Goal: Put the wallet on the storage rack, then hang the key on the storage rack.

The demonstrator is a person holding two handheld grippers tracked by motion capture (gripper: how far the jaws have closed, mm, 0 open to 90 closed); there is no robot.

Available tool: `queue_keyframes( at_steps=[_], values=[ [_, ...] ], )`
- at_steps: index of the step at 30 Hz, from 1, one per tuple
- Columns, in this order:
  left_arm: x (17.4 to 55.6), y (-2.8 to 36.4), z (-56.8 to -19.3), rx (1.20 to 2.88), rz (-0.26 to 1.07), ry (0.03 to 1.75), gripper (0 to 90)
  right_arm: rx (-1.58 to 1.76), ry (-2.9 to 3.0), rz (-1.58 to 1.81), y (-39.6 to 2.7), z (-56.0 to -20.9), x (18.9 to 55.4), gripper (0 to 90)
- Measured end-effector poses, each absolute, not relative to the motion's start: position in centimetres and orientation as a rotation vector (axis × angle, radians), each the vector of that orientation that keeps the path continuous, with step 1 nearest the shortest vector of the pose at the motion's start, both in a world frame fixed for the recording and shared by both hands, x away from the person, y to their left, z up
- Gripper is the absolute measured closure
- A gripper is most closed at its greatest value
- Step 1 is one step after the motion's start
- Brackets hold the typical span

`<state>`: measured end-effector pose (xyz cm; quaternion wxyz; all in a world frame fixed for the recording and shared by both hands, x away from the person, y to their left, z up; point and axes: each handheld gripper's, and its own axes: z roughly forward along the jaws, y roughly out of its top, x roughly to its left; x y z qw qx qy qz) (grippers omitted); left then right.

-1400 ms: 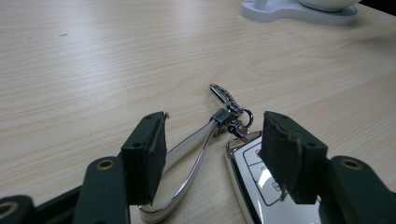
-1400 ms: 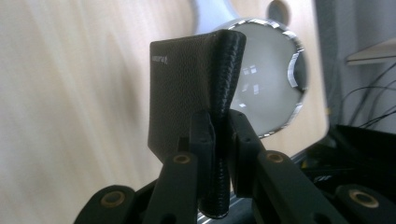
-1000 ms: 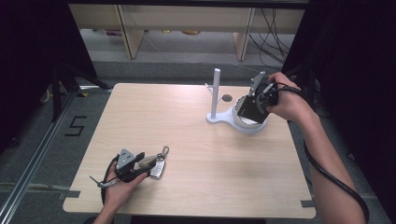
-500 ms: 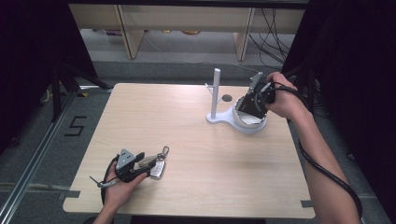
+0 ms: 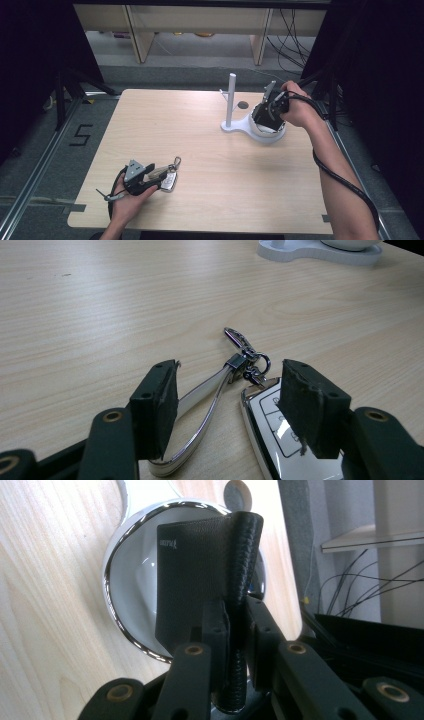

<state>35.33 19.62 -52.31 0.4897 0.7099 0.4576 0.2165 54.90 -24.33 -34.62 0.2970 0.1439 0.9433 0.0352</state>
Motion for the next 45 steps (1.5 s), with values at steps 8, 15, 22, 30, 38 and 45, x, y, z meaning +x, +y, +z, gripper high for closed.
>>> queue_keyframes(
  at_steps=[8, 15, 22, 30, 38, 45],
  values=[
    [35.3, 19.7, -52.3, 1.724, 0.522, 1.115, 39.9, 0.361, 2.498, 0.099, -24.7, -35.8, 55.6, 76.3],
    [35.3, 19.6, -52.3, 1.724, 0.526, 1.114, 39.9, 0.448, 2.412, 0.157, -25.3, -34.7, 55.0, 67.7],
    [35.4, 19.6, -52.3, 1.722, 0.527, 1.119, 39.9, 0.662, 2.305, 0.287, -26.9, -34.7, 52.6, 54.2],
    [35.6, 19.5, -52.3, 1.723, 0.529, 1.132, 39.9, 0.852, 2.195, 0.548, -29.3, -37.1, 47.8, 53.1],
    [35.5, 19.3, -52.3, 1.731, 0.531, 1.12, 39.9, 1.048, 2.123, 0.706, -31.3, -40.3, 43.2, 54.1],
    [35.3, 19.2, -52.3, 1.72, 0.546, 1.108, 39.9, 1.106, 2.13, 0.75, -31.5, -43.0, 41.4, 57.6]
  ],
)
